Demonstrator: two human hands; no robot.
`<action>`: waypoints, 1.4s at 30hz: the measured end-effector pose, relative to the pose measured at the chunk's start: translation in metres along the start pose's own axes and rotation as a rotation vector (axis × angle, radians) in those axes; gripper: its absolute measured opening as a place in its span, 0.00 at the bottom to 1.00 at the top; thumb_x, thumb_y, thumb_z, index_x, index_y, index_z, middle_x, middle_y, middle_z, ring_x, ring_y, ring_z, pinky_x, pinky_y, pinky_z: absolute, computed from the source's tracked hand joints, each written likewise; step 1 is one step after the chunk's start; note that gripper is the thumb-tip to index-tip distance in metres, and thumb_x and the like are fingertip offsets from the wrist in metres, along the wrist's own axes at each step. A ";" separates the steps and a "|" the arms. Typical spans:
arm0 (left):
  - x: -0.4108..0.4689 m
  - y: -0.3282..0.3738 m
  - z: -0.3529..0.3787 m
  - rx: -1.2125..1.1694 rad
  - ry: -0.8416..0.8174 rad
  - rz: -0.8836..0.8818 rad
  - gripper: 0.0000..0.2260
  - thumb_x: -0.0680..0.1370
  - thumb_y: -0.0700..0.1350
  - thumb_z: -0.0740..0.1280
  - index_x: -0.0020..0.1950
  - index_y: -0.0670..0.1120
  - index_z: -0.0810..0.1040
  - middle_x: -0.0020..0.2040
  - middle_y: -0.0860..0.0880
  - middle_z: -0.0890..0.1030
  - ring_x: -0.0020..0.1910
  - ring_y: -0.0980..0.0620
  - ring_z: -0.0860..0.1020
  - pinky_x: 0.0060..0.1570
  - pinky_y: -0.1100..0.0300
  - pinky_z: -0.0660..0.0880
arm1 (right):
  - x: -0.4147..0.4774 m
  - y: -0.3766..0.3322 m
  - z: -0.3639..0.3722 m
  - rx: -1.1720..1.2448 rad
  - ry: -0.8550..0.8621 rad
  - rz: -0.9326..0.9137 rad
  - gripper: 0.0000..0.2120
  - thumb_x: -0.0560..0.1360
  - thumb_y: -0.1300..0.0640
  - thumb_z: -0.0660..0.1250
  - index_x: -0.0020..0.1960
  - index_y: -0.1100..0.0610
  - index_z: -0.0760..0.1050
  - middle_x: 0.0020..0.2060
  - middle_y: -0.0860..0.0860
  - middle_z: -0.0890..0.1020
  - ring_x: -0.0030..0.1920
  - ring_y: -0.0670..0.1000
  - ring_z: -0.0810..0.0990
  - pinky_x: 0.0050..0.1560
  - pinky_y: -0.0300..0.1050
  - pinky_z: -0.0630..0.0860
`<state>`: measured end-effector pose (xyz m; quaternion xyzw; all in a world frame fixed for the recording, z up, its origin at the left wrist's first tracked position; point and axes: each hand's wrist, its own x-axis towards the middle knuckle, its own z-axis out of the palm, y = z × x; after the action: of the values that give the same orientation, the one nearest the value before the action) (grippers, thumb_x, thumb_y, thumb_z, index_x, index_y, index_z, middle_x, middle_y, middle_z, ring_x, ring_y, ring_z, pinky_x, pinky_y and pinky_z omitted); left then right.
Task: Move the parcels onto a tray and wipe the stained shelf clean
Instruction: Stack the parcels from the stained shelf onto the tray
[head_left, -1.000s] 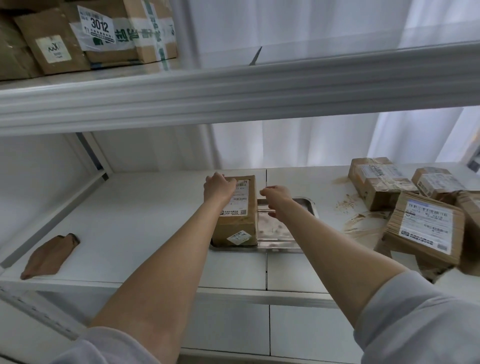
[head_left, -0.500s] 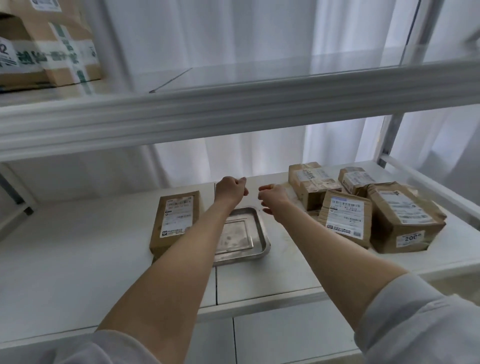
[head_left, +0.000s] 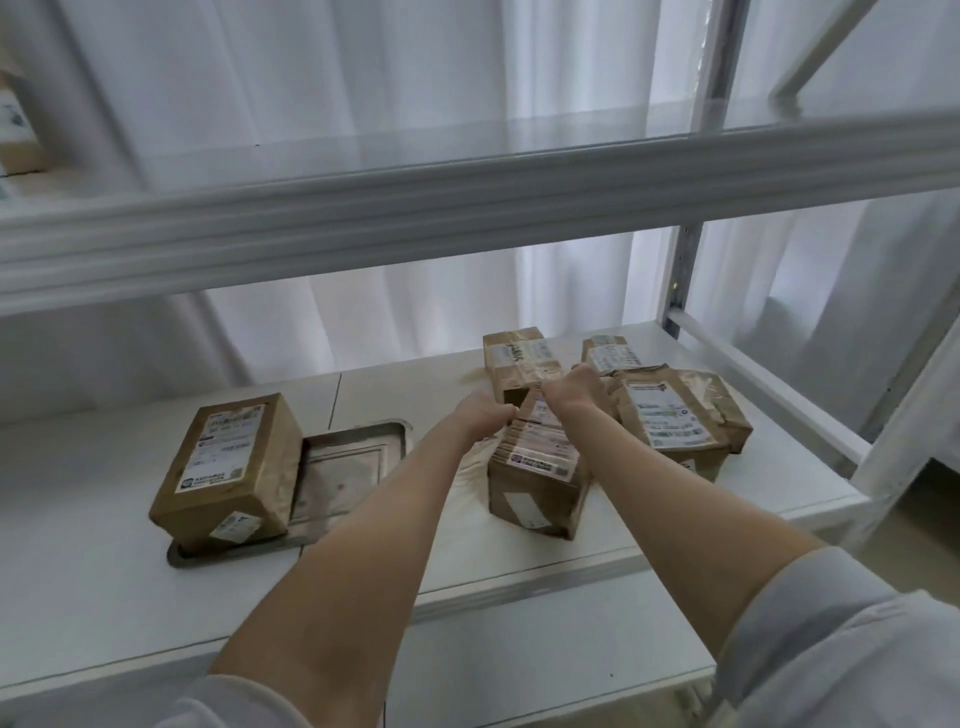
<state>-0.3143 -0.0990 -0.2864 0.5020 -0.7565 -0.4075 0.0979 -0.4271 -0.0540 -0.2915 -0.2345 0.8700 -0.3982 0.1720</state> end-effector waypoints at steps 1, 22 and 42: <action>-0.001 0.005 0.007 0.008 -0.021 -0.006 0.16 0.78 0.44 0.63 0.61 0.34 0.74 0.53 0.36 0.78 0.54 0.41 0.77 0.46 0.57 0.72 | 0.004 0.006 -0.004 -0.016 -0.009 0.008 0.24 0.75 0.51 0.65 0.68 0.58 0.68 0.69 0.61 0.66 0.69 0.62 0.65 0.66 0.56 0.67; -0.029 -0.013 0.010 -0.141 0.153 -0.166 0.05 0.76 0.41 0.65 0.42 0.41 0.76 0.41 0.43 0.79 0.38 0.48 0.77 0.37 0.59 0.73 | -0.003 0.023 0.009 0.224 -0.494 0.129 0.15 0.73 0.62 0.69 0.59 0.63 0.73 0.52 0.59 0.82 0.50 0.58 0.83 0.53 0.53 0.81; -0.054 -0.057 -0.082 -0.446 0.465 -0.142 0.09 0.75 0.33 0.67 0.54 0.39 0.79 0.51 0.40 0.82 0.46 0.44 0.82 0.43 0.53 0.81 | -0.052 -0.052 0.056 0.482 -0.402 -0.113 0.18 0.77 0.64 0.59 0.66 0.55 0.72 0.55 0.55 0.79 0.46 0.52 0.78 0.51 0.49 0.79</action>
<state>-0.2039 -0.1057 -0.2601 0.5992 -0.5690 -0.4437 0.3468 -0.3428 -0.0898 -0.2810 -0.3091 0.6846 -0.5477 0.3686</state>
